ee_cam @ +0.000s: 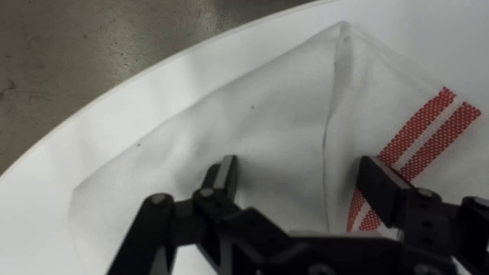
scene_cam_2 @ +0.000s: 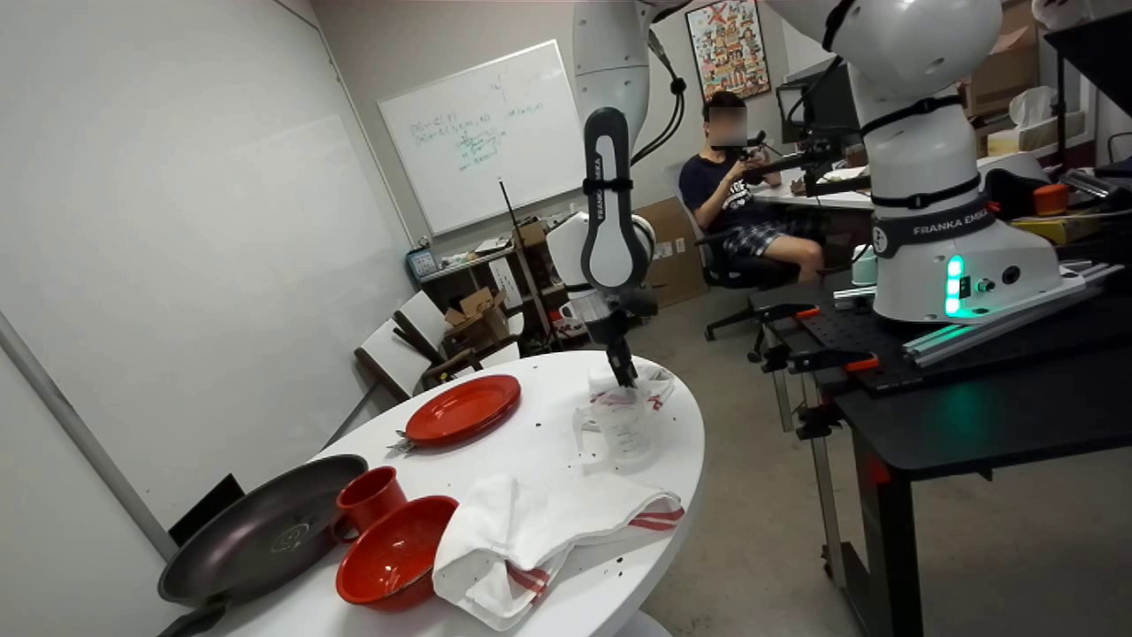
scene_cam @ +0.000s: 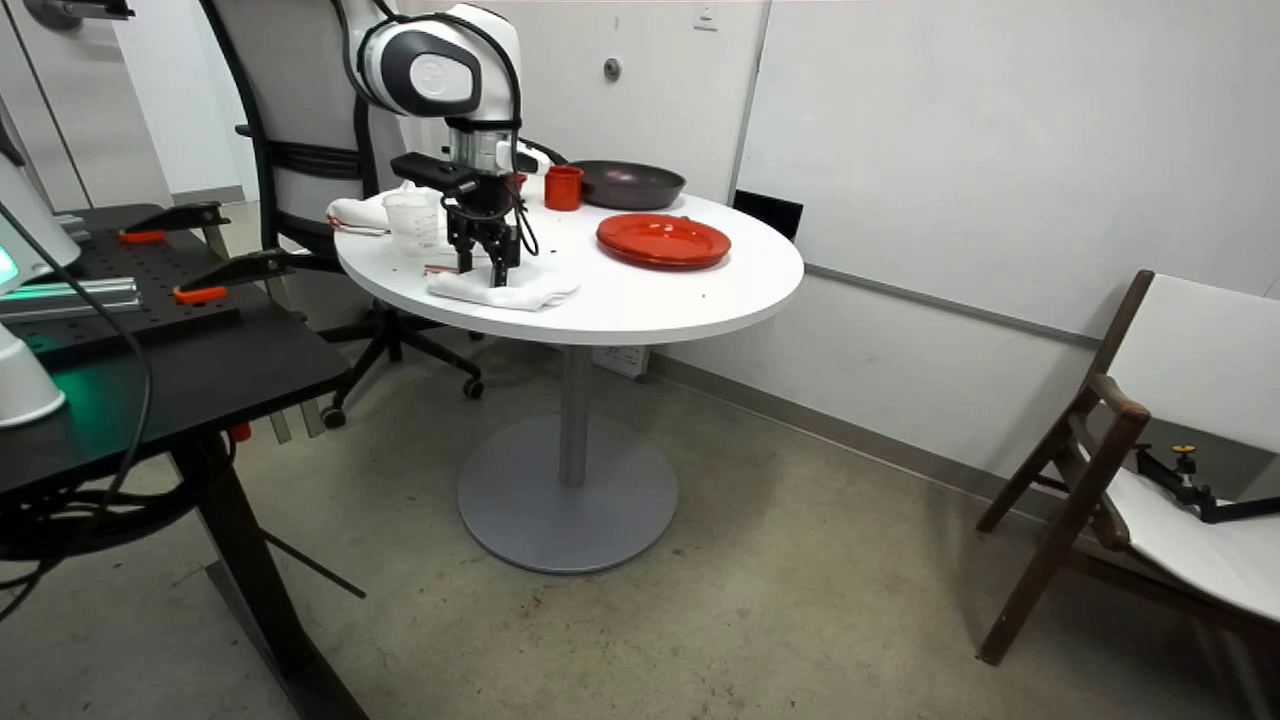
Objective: Use the towel to wipe the table.
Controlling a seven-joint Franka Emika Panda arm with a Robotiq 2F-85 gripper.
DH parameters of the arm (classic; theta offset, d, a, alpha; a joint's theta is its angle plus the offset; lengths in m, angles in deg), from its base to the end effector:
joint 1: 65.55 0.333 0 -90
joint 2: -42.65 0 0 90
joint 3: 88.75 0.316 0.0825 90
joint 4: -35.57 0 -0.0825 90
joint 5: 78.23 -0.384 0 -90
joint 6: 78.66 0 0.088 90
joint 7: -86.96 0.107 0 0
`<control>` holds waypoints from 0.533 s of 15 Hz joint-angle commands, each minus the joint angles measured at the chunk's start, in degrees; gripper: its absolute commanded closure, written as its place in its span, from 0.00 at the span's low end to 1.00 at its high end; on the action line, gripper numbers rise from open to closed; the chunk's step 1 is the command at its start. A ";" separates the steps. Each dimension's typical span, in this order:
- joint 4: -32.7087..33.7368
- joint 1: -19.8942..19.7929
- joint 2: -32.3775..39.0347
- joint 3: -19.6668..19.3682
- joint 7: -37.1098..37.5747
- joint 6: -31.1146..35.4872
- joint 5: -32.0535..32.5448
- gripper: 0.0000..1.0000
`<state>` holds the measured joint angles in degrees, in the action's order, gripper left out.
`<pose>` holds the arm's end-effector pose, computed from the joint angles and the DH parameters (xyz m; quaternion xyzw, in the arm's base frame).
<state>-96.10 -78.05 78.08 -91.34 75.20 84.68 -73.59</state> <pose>0.4806 -0.1278 0.0744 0.9991 0.0139 -0.0375 0.0153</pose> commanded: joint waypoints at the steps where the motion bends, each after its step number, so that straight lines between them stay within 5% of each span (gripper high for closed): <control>1: 1.43 -0.27 1.74 0.25 0.07 1.24 -0.66 0.51; 8: 1.63 -0.35 2.19 0.35 0.03 1.15 -0.69 0.99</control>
<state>-95.55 -78.04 78.22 -91.31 75.26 84.68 -73.59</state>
